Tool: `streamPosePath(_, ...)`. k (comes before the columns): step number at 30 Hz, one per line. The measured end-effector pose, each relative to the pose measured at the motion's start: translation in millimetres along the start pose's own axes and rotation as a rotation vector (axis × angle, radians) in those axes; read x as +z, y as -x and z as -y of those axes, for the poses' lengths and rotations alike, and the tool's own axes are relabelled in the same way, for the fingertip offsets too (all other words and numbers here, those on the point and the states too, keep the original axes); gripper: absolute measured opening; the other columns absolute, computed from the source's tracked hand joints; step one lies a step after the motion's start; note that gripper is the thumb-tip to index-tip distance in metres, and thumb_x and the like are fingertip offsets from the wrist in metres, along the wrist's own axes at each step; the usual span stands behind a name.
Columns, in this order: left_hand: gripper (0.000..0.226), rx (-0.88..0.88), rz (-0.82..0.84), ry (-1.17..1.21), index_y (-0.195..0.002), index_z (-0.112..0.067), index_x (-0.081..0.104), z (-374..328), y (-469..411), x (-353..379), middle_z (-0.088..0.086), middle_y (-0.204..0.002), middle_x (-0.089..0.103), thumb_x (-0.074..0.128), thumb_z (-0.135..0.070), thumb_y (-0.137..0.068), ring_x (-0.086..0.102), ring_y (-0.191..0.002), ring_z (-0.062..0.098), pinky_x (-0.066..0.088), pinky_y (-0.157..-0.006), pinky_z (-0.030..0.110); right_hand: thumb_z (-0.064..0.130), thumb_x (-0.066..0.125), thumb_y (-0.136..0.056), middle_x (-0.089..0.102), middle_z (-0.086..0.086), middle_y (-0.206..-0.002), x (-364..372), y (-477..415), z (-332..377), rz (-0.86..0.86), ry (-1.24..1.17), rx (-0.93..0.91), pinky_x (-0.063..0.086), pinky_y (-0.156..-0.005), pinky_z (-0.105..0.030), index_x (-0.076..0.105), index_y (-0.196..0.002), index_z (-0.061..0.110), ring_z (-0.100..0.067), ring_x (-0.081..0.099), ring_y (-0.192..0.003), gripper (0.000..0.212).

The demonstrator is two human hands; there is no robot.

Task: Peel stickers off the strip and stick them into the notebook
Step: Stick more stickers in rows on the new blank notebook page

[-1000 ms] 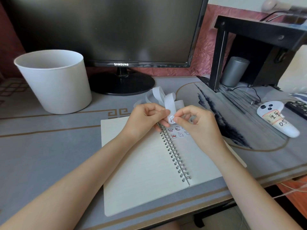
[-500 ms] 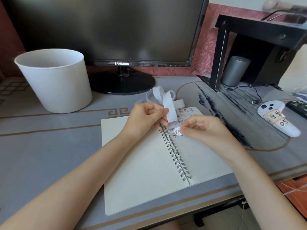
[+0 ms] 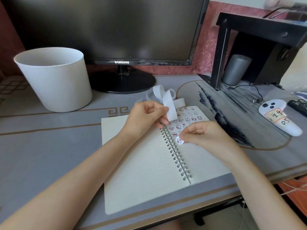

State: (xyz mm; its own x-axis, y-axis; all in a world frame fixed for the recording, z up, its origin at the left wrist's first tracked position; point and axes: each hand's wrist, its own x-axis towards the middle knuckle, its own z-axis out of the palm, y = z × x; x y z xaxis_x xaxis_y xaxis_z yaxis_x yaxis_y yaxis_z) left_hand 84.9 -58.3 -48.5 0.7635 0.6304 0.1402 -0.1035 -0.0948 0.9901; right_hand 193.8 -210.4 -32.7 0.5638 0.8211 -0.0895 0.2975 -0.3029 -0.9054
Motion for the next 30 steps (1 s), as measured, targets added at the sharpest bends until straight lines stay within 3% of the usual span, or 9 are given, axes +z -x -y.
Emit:
streamPosePath(4, 0.015, 0.002, -0.001, 0.001, -0.079, -0.002, 0.064, 0.3, -0.3, 0.0, 0.007, -0.072, 0.071, 0.059, -0.009, -0.092, 0.067, -0.062, 0.016, 0.055, -0.057, 0.023, 0.007, 0.075, -0.076, 0.072, -0.005, -0.07, 2.0, 0.9, 1.0, -0.023, -0.025, 0.005, 0.043, -0.059, -0.005, 0.072, -0.075, 0.008, -0.001, 0.06, -0.058, 0.003)
streamPosePath(21, 0.015, 0.007, 0.008, 0.007, -0.08, -0.002, 0.064, 0.7, -0.4, -0.5, 0.006, -0.072, 0.072, 0.059, -0.009, -0.092, 0.068, -0.061, 0.015, 0.054, -0.057, 0.022, 0.003, 0.074, -0.076, 0.065, -0.002, -0.064, 7.8, 1.3, -0.5, -0.067, 0.04, -0.042, 0.036, -0.051, -0.004, 0.07, -0.074, 0.006, 0.007, 0.047, -0.044, 0.005)
streamPosePath(30, 0.014, 0.005, 0.008, 0.007, -0.082, 0.0, 0.064, 1.0, -0.8, -0.1, 0.008, -0.073, 0.072, 0.059, -0.009, -0.092, 0.068, -0.062, 0.015, 0.054, -0.056, 0.022, 0.008, 0.076, -0.073, 0.065, 0.0, -0.065, 10.4, -2.4, -7.5, -0.103, 0.097, -0.064, 0.039, -0.055, -0.01, 0.069, -0.068, 0.016, 0.002, 0.048, -0.051, 0.012)
